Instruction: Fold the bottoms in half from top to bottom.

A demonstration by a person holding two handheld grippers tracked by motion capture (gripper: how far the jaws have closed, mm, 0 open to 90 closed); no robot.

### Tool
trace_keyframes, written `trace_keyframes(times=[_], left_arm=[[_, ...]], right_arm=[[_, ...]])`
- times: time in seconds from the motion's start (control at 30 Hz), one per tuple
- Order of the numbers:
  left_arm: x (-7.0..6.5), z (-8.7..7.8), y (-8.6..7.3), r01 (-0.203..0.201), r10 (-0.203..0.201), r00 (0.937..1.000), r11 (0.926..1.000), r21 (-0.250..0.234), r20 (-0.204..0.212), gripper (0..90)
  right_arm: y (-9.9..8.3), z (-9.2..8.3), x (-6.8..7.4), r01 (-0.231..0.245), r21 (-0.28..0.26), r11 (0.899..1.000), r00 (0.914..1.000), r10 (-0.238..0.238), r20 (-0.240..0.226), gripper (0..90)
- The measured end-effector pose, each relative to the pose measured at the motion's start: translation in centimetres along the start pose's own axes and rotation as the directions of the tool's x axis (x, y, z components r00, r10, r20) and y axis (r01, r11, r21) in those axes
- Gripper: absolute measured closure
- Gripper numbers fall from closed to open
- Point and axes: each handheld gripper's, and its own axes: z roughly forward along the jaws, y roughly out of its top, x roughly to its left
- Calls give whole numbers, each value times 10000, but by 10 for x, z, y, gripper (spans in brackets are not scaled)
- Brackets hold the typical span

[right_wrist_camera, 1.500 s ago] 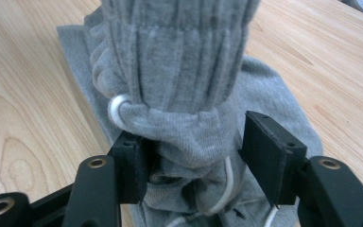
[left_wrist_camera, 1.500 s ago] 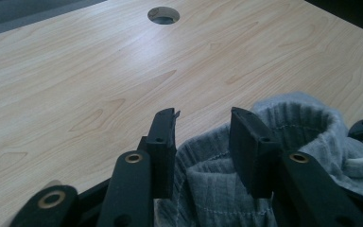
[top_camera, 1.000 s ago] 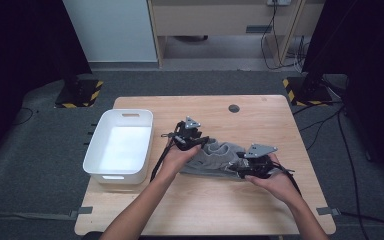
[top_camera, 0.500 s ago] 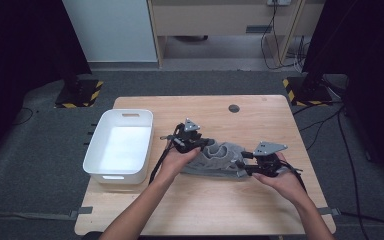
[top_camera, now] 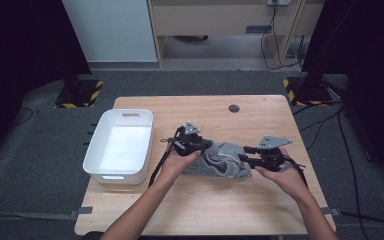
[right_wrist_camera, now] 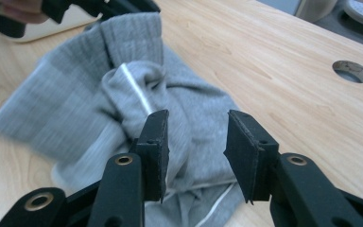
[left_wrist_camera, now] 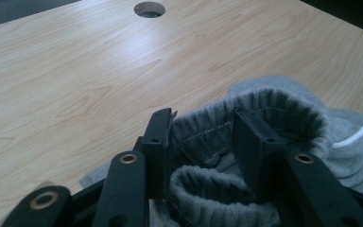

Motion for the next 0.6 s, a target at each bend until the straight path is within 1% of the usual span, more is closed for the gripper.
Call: trace_keyframes(times=[0.1,0.23,0.5,0.6], left_arm=[[-2,-1,-1,-13,14,10000,10000,-16,72,594],[-4,-5,-1,-44,45,9998,10000,-50,175,613],[-5,-10,-3,-22,28,9994,9999,-164,357,670],[-4,-13,-5,-24,31,9995,9998,-213,316,683]], right_arm=[[7,6,1,4,79,10000,9999,-6,143,616],[17,15,4,33,40,10000,9999,-33,163,664],[38,31,16,110,-80,9999,9999,-110,9,712],[44,35,18,118,-94,9999,9999,-118,-14,727]])
